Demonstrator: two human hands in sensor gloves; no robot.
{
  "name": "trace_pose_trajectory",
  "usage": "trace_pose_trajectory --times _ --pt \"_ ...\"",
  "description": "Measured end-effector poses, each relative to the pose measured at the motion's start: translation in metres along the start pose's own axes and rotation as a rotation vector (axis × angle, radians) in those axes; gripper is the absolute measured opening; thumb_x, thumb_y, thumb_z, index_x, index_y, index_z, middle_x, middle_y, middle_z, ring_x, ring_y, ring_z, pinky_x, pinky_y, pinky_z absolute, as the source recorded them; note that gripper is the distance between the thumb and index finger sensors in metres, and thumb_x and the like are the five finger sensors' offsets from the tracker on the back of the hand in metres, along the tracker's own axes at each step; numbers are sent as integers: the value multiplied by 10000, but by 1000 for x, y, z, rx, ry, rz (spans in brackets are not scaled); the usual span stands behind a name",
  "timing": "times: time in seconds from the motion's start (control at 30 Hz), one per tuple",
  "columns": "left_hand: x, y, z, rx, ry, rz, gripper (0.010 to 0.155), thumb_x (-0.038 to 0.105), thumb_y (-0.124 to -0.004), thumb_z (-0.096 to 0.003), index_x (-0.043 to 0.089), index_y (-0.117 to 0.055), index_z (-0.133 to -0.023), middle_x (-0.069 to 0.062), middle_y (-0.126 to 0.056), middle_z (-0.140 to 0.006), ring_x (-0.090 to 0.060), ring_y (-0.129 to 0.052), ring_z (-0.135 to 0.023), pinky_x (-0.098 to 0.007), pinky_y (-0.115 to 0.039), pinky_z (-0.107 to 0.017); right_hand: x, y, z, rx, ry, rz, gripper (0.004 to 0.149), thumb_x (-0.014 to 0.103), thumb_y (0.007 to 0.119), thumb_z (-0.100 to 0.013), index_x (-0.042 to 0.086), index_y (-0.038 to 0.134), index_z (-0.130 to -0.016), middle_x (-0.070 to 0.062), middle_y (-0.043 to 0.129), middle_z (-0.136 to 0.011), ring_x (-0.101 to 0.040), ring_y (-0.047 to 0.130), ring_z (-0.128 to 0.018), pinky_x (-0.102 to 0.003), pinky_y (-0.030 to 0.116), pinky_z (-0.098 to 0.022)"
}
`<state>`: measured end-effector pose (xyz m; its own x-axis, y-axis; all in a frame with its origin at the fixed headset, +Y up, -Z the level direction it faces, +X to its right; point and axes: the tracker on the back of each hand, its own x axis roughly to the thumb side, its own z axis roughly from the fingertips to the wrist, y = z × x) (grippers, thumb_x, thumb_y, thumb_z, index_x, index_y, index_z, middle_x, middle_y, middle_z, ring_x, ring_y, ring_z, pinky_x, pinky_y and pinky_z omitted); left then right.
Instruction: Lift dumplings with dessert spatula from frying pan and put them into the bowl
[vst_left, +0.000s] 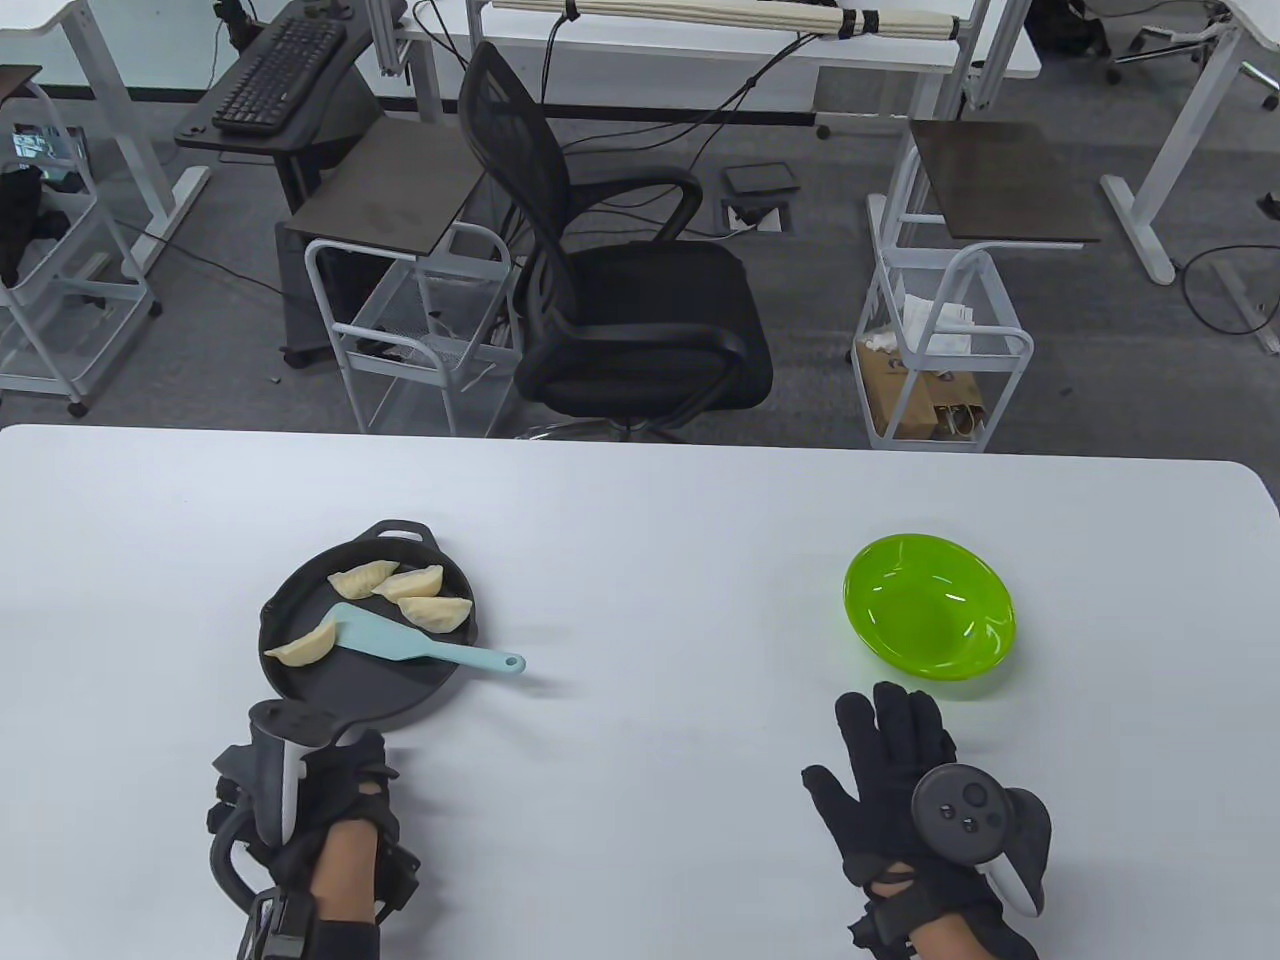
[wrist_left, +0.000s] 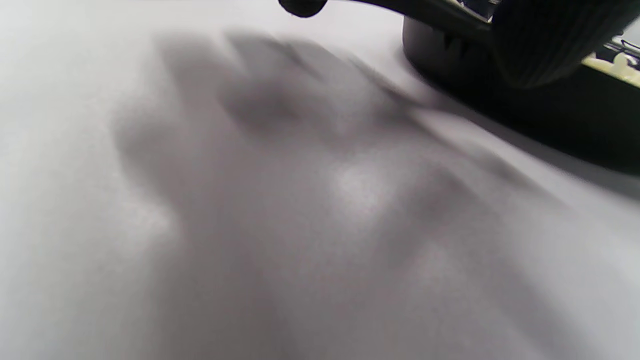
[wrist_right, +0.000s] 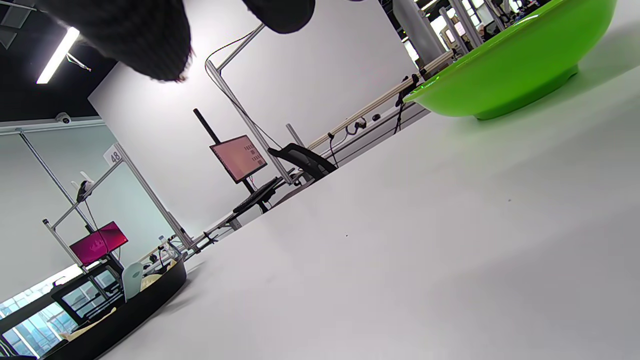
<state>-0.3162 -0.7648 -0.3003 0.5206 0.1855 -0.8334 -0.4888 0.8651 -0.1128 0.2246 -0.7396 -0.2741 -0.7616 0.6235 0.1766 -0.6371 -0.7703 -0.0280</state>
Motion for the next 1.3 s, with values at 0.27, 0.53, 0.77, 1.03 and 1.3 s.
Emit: trace_pose_trajectory --times 0.27,0.53,0.77,1.03,1.3 --pt "-1 -3 -3 12 24 -30 864 660 -770 -479 290 -312 -1112 -2 -430 -1213 -273 -363 -1113 -537 -184 -799 0 0 0 -1 1 -1 748 515 733 -556 149 381 -1105 -220 153 -1128 -549 30 -995 -683 83 -716" --pt "1 -4 -6 25 17 -29 715 564 -754 -504 318 -424 -1089 36 -631 -1103 -228 -585 -1010 -530 -300 -800 0 0 0 3 4 0 746 513 733 -557 147 383 -1105 -221 155 -1128 -550 28 -994 -684 84 -716" --pt "1 -4 -9 31 8 -28 639 506 -770 -510 298 -524 -1061 72 -788 -951 -193 -742 -895 -531 -423 -780 -1 1 0 6 10 -4 747 514 732 -558 146 380 -1104 -221 154 -1128 -550 30 -994 -683 84 -716" --pt "3 -4 -10 10 -18 -5 563 480 -801 -504 287 -638 -1007 101 -910 -763 -159 -869 -748 -523 -551 -731 -1 1 0 8 15 -11 748 514 732 -558 146 377 -1104 -222 154 -1128 -550 32 -995 -684 86 -716" --pt "7 -6 -9 -48 -89 11 554 487 -781 -499 277 -644 -994 109 -940 -704 -148 -911 -681 -517 -612 -697 -1 1 0 8 19 -13 749 514 732 -557 145 378 -1104 -222 157 -1128 -551 39 -995 -684 86 -716"
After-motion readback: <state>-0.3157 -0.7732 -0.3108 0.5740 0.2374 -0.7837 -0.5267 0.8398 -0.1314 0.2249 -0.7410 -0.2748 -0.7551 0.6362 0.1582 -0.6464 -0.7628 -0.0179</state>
